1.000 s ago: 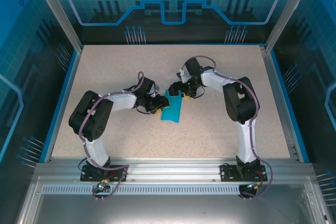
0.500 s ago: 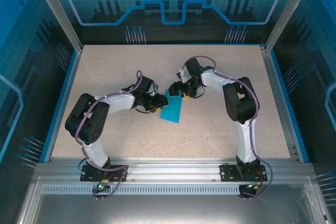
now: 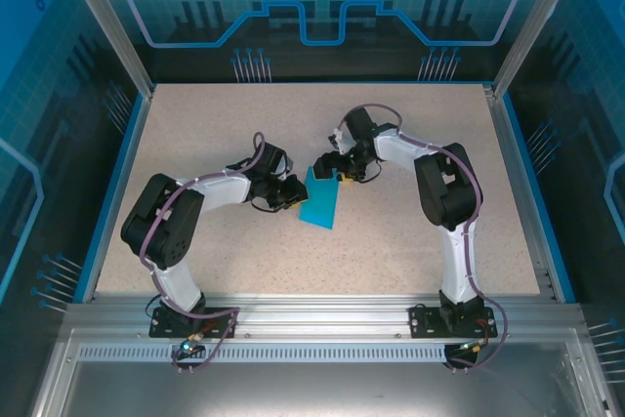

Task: Fold a paper plane with a square sheet of paper (fold left side to right side)
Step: Third fold the triangle at the center of the table.

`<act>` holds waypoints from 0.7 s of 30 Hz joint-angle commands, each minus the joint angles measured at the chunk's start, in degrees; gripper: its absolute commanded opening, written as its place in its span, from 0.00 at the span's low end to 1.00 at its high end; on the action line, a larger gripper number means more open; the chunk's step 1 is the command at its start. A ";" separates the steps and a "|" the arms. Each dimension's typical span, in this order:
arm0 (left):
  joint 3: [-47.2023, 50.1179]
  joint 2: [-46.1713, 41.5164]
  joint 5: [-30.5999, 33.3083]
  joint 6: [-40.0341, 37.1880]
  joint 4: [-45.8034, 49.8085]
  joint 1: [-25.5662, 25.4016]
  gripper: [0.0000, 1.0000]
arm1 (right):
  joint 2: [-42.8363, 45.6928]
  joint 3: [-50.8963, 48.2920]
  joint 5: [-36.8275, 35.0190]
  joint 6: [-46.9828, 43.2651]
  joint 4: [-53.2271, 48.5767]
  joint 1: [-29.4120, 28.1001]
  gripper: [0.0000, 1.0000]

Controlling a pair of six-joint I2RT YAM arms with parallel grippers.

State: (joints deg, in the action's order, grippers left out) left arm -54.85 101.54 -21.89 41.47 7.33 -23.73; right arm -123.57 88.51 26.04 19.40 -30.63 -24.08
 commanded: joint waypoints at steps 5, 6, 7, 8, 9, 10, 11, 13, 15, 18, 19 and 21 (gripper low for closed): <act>0.44 1.44 -0.39 -1.17 0.77 0.23 0.13 | -0.28 -1.10 0.21 -2.33 1.19 0.26 0.88; 0.36 1.51 -0.39 -1.30 0.91 0.18 0.13 | 0.25 -1.12 -0.08 -2.79 1.23 0.32 0.88; 0.35 1.61 -0.43 -1.31 1.02 0.25 0.12 | 1.10 -1.23 -0.60 -3.32 1.40 0.46 0.89; 0.35 1.66 -0.58 -1.10 1.06 0.19 0.12 | 2.49 -1.92 -1.39 -3.72 2.03 0.51 0.89; 0.36 1.66 -0.74 -0.81 0.95 0.25 0.11 | 4.11 -3.00 -2.12 -4.12 2.99 0.61 0.89; 0.36 1.67 -1.05 -0.25 0.93 0.25 0.11 | 6.39 -4.53 -2.84 -4.63 4.46 0.72 0.89; 0.23 1.53 -1.37 0.28 0.90 0.18 0.10 | 8.91 -6.44 -3.47 -5.45 5.89 0.70 0.89; -0.06 1.20 -1.95 1.34 1.01 0.16 0.09 | 13.98 -10.34 -4.27 -7.51 7.81 0.70 0.89; -0.51 0.82 -2.41 2.13 1.51 0.09 0.09 | 18.78 -14.77 -4.27 -9.64 9.35 0.32 0.89; -0.87 0.46 -3.54 3.45 1.57 0.01 0.08 | 26.38 -22.82 -5.54 -13.39 11.82 -2.20 0.88; -0.96 0.34 -3.68 3.88 1.56 0.05 0.08 | 28.63 -25.60 -6.62 -14.27 12.73 -3.55 0.88; -0.99 0.28 -3.93 4.51 1.72 -0.09 0.08 | 32.77 -31.21 -9.03 -15.26 15.87 -6.67 0.87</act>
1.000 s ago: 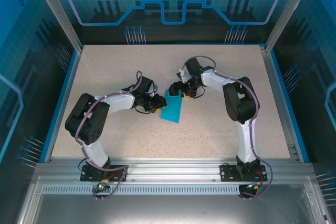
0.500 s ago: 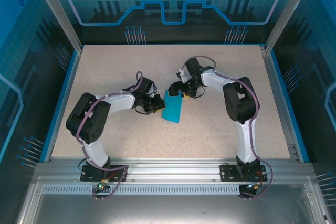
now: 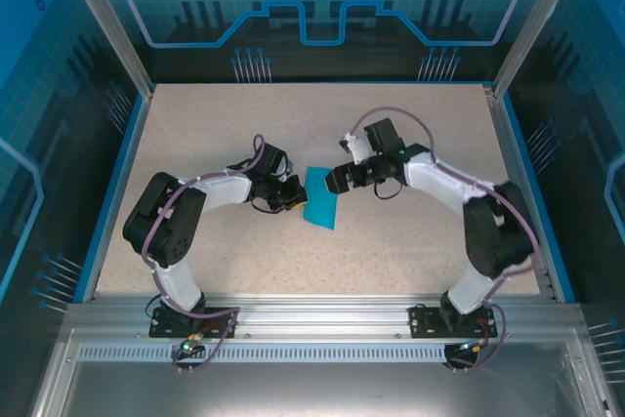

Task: Fold a paper plane with a square sheet of paper (fold left side to right side)
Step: Third fold the triangle at the center of the table.

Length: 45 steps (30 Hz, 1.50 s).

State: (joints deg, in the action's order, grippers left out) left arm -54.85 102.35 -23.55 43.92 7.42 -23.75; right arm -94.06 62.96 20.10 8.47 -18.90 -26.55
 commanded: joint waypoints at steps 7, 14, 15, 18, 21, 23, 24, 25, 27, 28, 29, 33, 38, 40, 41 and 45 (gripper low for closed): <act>-1.47 -0.48 -3.67 3.68 2.36 -0.07 0.05 | 12.67 -20.42 -16.13 -7.65 17.14 -18.18 0.84; -2.10 -1.11 -3.21 3.28 4.39 -0.07 0.04 | 6.04 -17.29 -29.59 -13.74 18.49 -26.85 0.83; -2.23 -1.18 -3.13 3.19 4.57 -0.05 0.04 | 4.95 -16.49 -30.16 -14.29 18.69 -27.01 0.82; -2.61 -1.14 -3.08 3.06 5.06 -0.06 0.04 | 1.84 -13.96 -30.56 -16.46 18.98 -27.22 0.81; -2.87 -1.17 -3.17 3.02 5.39 -0.05 0.04 | -0.72 -12.93 -31.42 -18.48 18.93 -27.83 0.79; -3.03 -1.16 -3.18 2.97 5.65 -0.07 0.04 | -2.28 -10.27 -31.94 -19.31 18.90 -27.95 0.78; -3.09 -1.12 -3.21 2.92 5.70 -0.07 0.04 | -2.83 -10.00 -32.37 -19.43 19.09 -28.04 0.76; -3.15 -1.10 -3.19 2.95 5.77 -0.07 0.04 | -3.34 -9.80 -32.61 -19.52 19.49 -28.06 0.75; -3.15 -1.22 -3.27 2.93 5.83 -0.06 0.04 | -3.99 -9.61 -33.02 -19.54 20.09 -28.01 0.69; -3.16 -1.31 -3.33 2.93 5.85 -0.04 0.05 | -4.25 -9.54 -33.26 -19.54 20.56 -28.03 0.66; -3.16 -1.32 -3.31 2.84 5.98 -0.07 0.05 | -4.49 -9.44 -33.57 -19.52 20.65 -28.04 0.62; -3.33 -1.49 -3.13 2.57 6.44 -0.07 0.05 | -4.60 -9.26 -34.41 -19.62 20.76 -28.03 0.40; -3.90 -1.77 -1.79 1.85 7.74 0.11 0.14 | -3.75 -9.78 -33.90 -20.15 19.89 -27.98 0.10; -4.38 -2.36 -0.88 1.16 9.19 0.57 0.19 | -3.63 -10.00 -33.84 -20.01 19.34 -27.97 0.02; -4.68 -2.88 -0.59 0.56 9.81 0.98 0.23 | -3.58 -10.21 -33.79 -19.90 19.09 -27.95 0.00; -6.38 -4.76 -0.04 -1.99 13.09 3.00 0.35 | -3.62 -10.88 -32.77 -19.36 18.72 -27.75 0.00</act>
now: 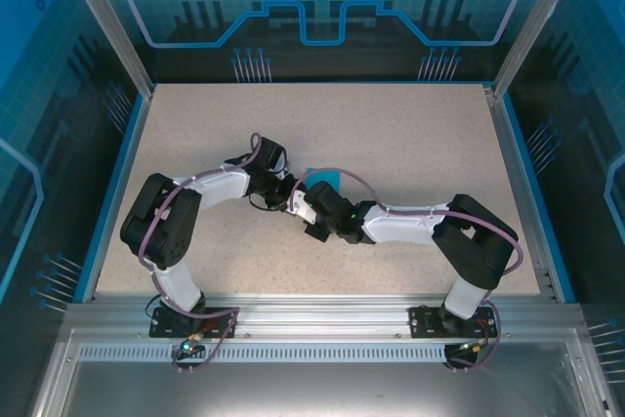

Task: Fold a paper plane with a square sheet of paper (fold left side to right side)
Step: Third fold the triangle at the center of the table.

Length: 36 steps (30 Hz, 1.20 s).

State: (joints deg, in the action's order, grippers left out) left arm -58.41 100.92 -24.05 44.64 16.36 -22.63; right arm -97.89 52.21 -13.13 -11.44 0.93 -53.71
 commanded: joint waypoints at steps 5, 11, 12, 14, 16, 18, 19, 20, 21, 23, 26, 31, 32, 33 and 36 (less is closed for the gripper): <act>-7.71 -2.72 -0.35 -5.97 6.99 3.38 0.44 | 0.50 -0.68 0.91 1.33 -1.19 -0.26 0.00; -15.78 5.94 -6.74 -7.03 5.61 2.65 0.35 | 0.43 -1.22 0.74 2.30 -0.80 0.06 0.00; -17.20 7.37 -7.42 -7.14 5.61 2.30 0.34 | 0.48 -1.30 0.71 2.35 -0.67 0.03 0.00; -20.94 10.70 -8.10 -7.93 6.34 1.30 0.34 | 0.37 -1.40 0.63 2.39 -0.55 0.09 0.00; -24.42 14.10 -8.54 -8.92 7.86 0.27 0.33 | 0.22 -1.32 0.56 2.43 -0.65 0.10 0.00; -27.66 17.39 -8.80 -9.52 9.16 -0.68 0.33 | 0.08 -1.30 0.55 2.56 -0.49 0.10 0.00; -29.09 19.04 -8.94 -9.74 9.85 -0.98 0.32 | 0.09 -1.28 0.65 2.56 -0.48 0.18 0.00; -30.04 20.42 -8.91 -9.84 10.14 -1.39 0.32 | 0.05 -1.33 0.57 2.65 -0.49 0.18 0.00; -30.58 21.38 -8.91 -9.84 10.17 -1.59 0.32 | -0.01 -1.32 0.64 2.70 -0.39 0.18 0.00; -31.36 23.37 -8.34 -9.75 10.36 -1.73 0.32 | -0.15 -1.32 0.72 2.67 -0.40 0.24 0.00; -31.76 25.44 -7.23 -9.92 10.86 -1.80 0.31 | -0.37 -1.17 0.97 2.65 -0.49 0.14 0.00; -31.68 27.60 -6.07 -10.48 11.64 -1.89 0.30 | -0.20 -1.14 1.22 2.65 -0.65 0.35 0.00; -31.67 27.90 -5.64 -10.70 11.91 -1.93 0.30 | -0.06 -1.14 1.30 2.65 -0.75 0.35 0.01; -31.68 28.08 -5.44 -10.79 12.04 -1.97 0.30 | 0.06 -1.01 1.41 2.70 -0.83 0.29 0.01; -31.54 28.36 -5.14 -10.98 12.17 -1.95 0.30 | 1.06 -0.81 2.51 3.04 -1.34 0.62 0.01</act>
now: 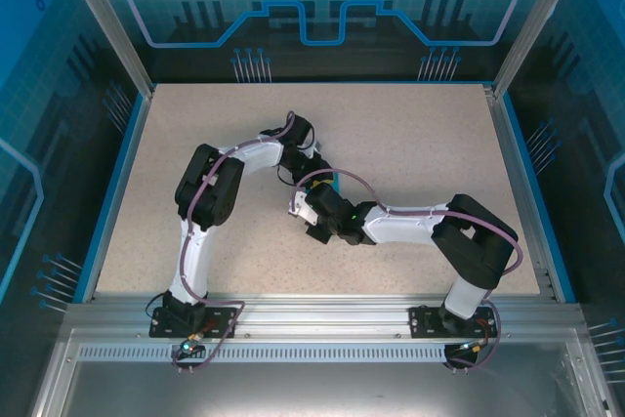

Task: Fold a paper plane with a square sheet of paper (fold left side to right side)
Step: Third fold the triangle at the center of the table.

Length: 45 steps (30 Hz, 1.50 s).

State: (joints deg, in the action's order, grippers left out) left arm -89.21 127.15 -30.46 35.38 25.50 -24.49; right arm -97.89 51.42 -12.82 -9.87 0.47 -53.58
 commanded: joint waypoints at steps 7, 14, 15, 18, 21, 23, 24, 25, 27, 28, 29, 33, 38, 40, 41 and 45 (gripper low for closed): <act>-0.88 2.60 2.76 -2.74 4.69 -0.20 0.31 | 2.26 2.58 9.24 4.40 -5.92 3.75 0.02; -0.70 2.60 3.50 -3.34 5.18 -0.13 0.31 | 2.75 3.09 22.09 10.28 -8.73 11.31 0.04; -0.72 2.62 3.48 -3.38 5.18 -0.17 0.31 | 2.58 2.95 23.98 10.78 -8.73 12.28 0.05; -0.75 2.71 3.48 -3.38 5.00 -0.16 0.31 | 1.67 3.05 29.94 12.75 -9.04 15.78 0.05; -0.79 2.75 3.45 -3.55 4.91 -0.19 0.31 | 0.30 3.34 36.01 15.22 -8.85 19.59 0.05; -0.88 2.87 3.43 -3.61 4.94 -0.19 0.31 | -0.54 3.34 37.80 16.60 -8.79 21.78 0.05; -0.93 2.87 3.42 -3.62 4.91 -0.13 0.31 | -0.87 3.26 38.51 17.17 -8.57 22.50 0.06; -1.05 3.00 3.39 -3.60 5.00 -0.17 0.31 | -1.27 3.38 39.23 17.73 -8.62 23.32 0.06; -1.19 3.02 3.39 -3.64 4.95 -0.25 0.31 | -2.04 3.67 41.16 18.07 -8.69 24.21 0.06; -1.26 3.10 3.39 -3.60 5.08 -0.26 0.31 | -2.34 3.86 41.46 18.15 -8.88 24.40 0.06; -1.32 3.15 3.46 -3.69 5.10 -0.27 0.31 | -2.41 3.80 41.74 18.20 -8.86 24.50 0.06; -1.41 3.09 3.54 -3.99 5.42 -0.27 0.31 | -2.67 3.37 41.59 18.62 -8.26 25.23 0.06; -1.66 2.09 3.34 -4.61 5.62 -0.23 0.32 | -2.49 2.95 44.71 17.96 -7.91 25.59 0.05; -2.10 1.12 2.77 -4.92 5.57 -0.29 0.32 | -2.41 2.64 45.45 17.81 -8.20 25.59 0.05; -2.31 0.54 2.41 -5.03 5.67 -0.27 0.33 | -2.53 2.47 45.74 17.70 -8.22 25.54 0.05; -4.29 -0.69 1.63 -5.56 6.45 -0.24 0.34 | -2.74 2.08 45.94 17.60 -8.46 25.30 0.04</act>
State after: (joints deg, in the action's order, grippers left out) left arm -91.39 127.55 -29.71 31.38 28.69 -24.60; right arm -100.05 53.89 30.94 7.75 -6.98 -28.64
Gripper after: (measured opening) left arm 0.341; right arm 0.043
